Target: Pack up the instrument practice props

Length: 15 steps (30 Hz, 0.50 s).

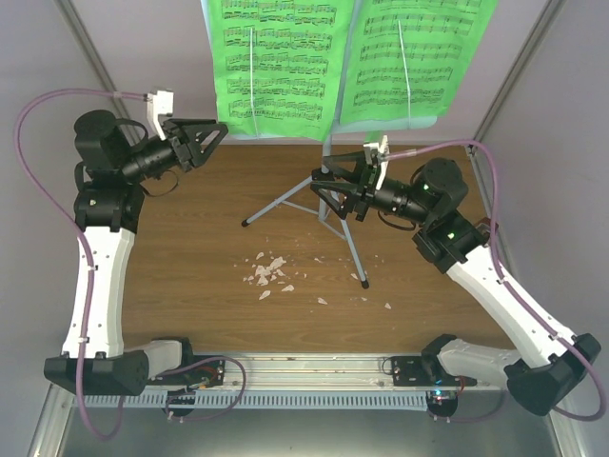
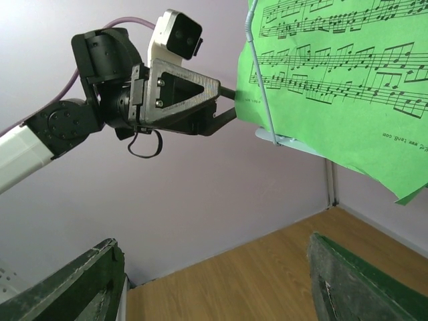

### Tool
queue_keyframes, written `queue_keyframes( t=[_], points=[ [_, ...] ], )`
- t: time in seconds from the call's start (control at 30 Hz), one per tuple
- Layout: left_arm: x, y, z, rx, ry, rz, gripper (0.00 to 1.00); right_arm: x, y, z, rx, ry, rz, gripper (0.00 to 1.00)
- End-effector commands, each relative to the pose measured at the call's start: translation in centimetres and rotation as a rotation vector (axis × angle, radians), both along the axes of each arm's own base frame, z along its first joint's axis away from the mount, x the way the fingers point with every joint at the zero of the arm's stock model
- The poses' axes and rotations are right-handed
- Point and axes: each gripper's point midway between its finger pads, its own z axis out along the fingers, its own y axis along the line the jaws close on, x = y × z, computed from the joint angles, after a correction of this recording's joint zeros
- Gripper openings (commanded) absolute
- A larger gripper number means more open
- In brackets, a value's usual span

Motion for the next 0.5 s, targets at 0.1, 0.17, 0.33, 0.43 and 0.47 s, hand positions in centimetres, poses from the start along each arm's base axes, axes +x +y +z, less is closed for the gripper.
queue_keyframes(
  t=[0.1,0.17,0.33,0.43,0.47],
  points=[
    [-0.9,-1.5,1.2,0.014,-0.042,-0.061,0.51,0.1,0.4,-0.2,-0.014,-0.023,-0.002,0.75],
    [-1.2,-2.1,1.3,0.018,-0.045,-0.079,0.48,0.3,0.4,-0.5,-0.019,-0.018,-0.007,0.75],
    [-1.5,-2.2,1.7,0.024,-0.057,-0.068,0.44,0.4,0.6,-0.8,-0.024,-0.013,-0.008,0.75],
    [-1.7,-2.5,1.8,0.020,-0.062,-0.083,0.42,0.5,0.6,-0.9,-0.025,-0.012,-0.008,0.75],
    [-1.7,-2.5,1.9,0.019,-0.065,-0.085,0.42,0.5,0.7,-0.9,-0.026,-0.011,-0.007,0.75]
  ],
)
